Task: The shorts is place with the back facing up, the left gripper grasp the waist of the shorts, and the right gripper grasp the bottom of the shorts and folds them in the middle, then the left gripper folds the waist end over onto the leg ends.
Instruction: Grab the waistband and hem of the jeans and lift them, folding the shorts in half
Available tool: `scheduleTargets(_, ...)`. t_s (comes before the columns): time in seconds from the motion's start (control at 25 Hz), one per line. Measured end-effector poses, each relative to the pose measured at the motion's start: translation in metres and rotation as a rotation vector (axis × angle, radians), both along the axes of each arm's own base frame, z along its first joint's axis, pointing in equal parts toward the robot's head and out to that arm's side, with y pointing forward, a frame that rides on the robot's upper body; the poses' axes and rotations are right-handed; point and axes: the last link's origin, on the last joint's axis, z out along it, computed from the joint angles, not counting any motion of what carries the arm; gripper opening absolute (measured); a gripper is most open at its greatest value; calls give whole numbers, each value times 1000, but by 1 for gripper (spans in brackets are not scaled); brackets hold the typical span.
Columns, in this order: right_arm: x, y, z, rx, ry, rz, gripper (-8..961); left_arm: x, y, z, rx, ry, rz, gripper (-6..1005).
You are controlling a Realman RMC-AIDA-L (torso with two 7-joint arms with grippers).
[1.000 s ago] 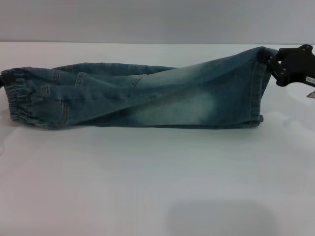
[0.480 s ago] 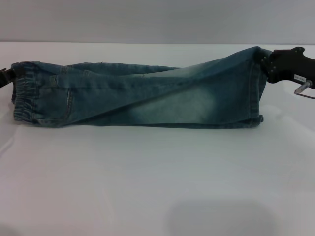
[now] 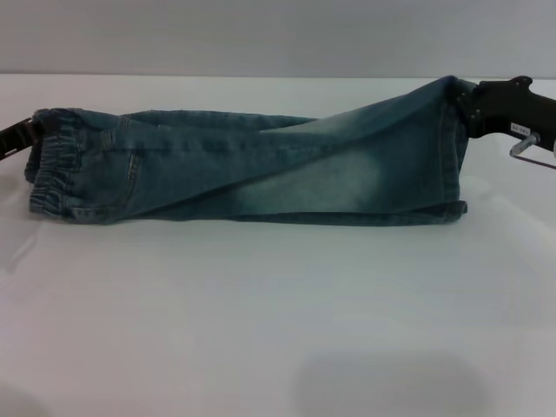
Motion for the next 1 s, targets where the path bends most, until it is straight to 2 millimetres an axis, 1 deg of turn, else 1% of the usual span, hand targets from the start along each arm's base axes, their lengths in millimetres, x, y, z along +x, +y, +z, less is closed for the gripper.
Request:
scheduleTargets(0.24, 1, 4, -2, 9, -17, -21, -1, 5, 9, -1, 11, 20, 2, 78)
scheduleTargets(0.68, -5, 10, -5, 21, 4, -33, 0, 16, 26, -2, 27, 67, 0, 86)
scheduleTargets(0.84, -7, 13, -5, 27, -5, -38, -1, 18, 29, -3, 28, 80, 2, 89)
scheduleTargets(1.0, -8, 16, -11, 10, -42, -42, 35, 19, 32, -6, 23, 103, 2, 92)
